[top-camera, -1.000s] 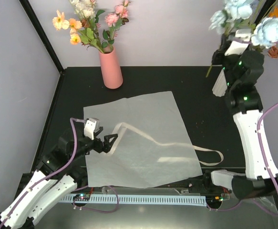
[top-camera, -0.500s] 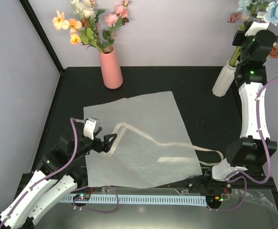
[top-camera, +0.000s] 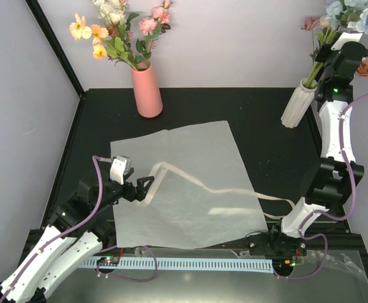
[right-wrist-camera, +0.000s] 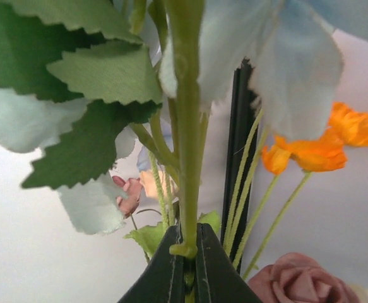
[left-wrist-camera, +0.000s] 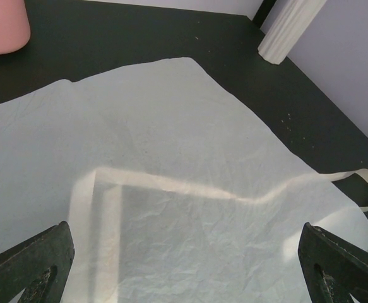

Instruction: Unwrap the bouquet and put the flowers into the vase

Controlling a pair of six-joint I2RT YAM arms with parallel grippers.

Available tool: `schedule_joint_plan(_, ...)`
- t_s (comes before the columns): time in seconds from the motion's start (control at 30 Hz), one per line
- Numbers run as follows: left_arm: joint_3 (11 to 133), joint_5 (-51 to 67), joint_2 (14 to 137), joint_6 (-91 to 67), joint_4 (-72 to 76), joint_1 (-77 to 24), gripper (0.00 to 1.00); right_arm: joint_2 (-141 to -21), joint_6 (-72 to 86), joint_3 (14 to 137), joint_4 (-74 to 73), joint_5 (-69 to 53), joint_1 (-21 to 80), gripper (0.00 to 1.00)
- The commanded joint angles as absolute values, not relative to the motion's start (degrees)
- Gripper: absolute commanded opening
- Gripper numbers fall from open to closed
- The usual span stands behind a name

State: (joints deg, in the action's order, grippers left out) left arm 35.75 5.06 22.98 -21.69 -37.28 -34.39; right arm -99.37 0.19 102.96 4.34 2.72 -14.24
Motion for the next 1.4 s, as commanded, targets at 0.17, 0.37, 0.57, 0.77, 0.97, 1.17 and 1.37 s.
schedule_joint_plan(0.17,36.3,4.65,23.14,-21.86,-37.73,-33.71,0.99,-100.65,2.17,101.48,9.64,1.42,-14.4,0.01)
schedule_joint_plan(0.37,36.21,4.83,23.25,-21.88,-37.79,-33.59,0.99,-101.26,3.9,96.06,13.02,-0.12,-14.5,0.01)
schedule_joint_plan(0.57,36.21,4.74,23.2,-21.88,-37.85,-33.59,0.99,-103.05,5.82,92.91,14.58,-0.31,-14.5,0.01)
schedule_joint_plan(0.77,36.2,4.83,23.24,-21.88,-37.85,-33.55,0.99,-104.36,6.33,90.55,14.79,-1.07,-14.5,0.01)
schedule_joint_plan(0.97,36.21,4.91,23.28,-21.87,-37.84,-33.47,0.99,-104.98,5.72,87.75,14.7,-1.09,-14.5,0.02)
schedule_joint_plan(1.17,36.21,5.1,23.19,-21.84,-37.86,-33.27,0.99,-105.67,6.08,84.5,14.53,-0.68,-14.46,0.02)
schedule_joint_plan(1.37,36.19,5.23,23.09,-21.84,-37.85,-33.15,0.99,-106.38,7.56,82.98,13.19,-0.86,-14.5,0.04)
